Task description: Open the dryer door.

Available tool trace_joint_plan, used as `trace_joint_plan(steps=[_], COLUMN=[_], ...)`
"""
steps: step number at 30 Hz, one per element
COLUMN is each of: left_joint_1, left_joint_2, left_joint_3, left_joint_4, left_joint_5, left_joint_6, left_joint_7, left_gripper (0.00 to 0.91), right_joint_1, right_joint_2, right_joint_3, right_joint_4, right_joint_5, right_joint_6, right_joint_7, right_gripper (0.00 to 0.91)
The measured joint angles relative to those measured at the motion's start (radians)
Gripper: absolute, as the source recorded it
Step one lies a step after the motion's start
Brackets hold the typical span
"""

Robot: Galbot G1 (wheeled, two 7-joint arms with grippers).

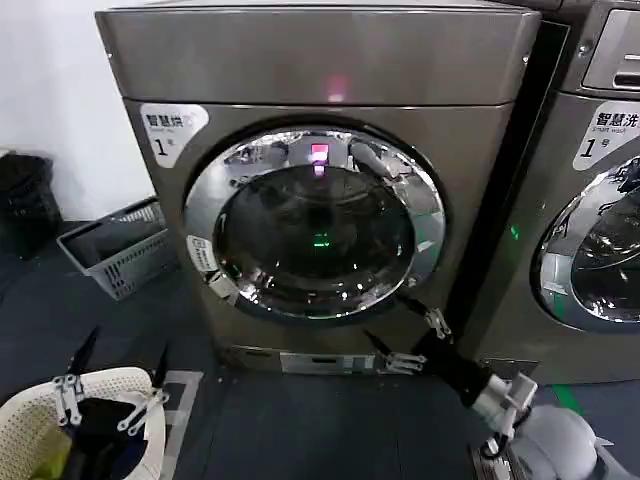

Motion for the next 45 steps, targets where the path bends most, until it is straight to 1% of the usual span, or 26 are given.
trace_joint_plan(steps=[11,20,33,45], left_joint_1=[0.006,0.014,0.021,0.014], left_joint_2=[-0.008,-0.023,-0.029,-0.041], left_joint_3=[-0.004,-0.004,-0.003,0.002], left_joint_4=[-0.001,-0.006,-0.015,-0.010], left_joint_5=[0.007,0.015,0.021,0.029], left_joint_6=[-0.006,-0.013,-0.017,-0.018], left_joint_7=[0.002,0.003,0.004,0.007], left_gripper=[0.907,0.907,0.907,0.907], right_joint_1=[0.232,0.378,0.523,0.603], right_joint_2=[0.053,0.099,0.177,0.237], right_joint_3=[-0.215,-0.344,-0.484,-0.563], right_joint_4=[-0.094,-0.162,-0.265,-0.330], right_joint_5=[0.019,0.034,0.039,0.041], right_joint_6=[-0.016,-0.022,-0.026,-0.028], right_joint_7=[0.012,0.021,0.039,0.047], right_gripper=[0.907,0.907,0.907,0.907])
